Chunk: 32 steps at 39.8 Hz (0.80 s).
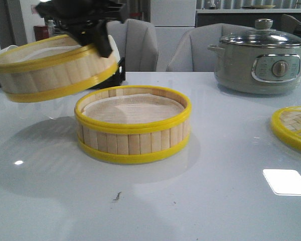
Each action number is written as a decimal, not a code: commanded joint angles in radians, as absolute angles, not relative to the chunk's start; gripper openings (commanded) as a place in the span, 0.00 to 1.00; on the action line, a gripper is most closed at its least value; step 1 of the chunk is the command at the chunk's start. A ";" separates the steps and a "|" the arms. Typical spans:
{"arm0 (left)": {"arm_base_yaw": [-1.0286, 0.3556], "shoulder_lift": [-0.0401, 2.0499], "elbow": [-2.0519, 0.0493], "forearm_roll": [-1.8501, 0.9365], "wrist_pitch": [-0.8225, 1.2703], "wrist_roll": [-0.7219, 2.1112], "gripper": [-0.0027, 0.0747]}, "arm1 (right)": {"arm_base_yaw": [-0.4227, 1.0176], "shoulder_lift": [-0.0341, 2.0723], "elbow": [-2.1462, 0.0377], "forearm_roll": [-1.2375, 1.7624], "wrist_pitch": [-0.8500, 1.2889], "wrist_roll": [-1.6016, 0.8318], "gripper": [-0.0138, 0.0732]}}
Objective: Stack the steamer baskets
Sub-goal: 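Lift the basket with the left gripper and carry it over the centre basket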
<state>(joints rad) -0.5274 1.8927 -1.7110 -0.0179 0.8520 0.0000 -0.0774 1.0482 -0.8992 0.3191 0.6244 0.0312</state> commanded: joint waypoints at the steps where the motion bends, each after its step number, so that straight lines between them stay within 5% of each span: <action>1: -0.609 1.838 -1.754 -0.015 0.774 0.005 0.15 | -0.080 1.034 -0.937 0.339 0.558 0.033 0.67; 32: -0.784 1.975 -1.778 -0.012 0.733 0.005 0.15 | -0.080 1.035 -0.937 0.339 0.554 0.033 0.67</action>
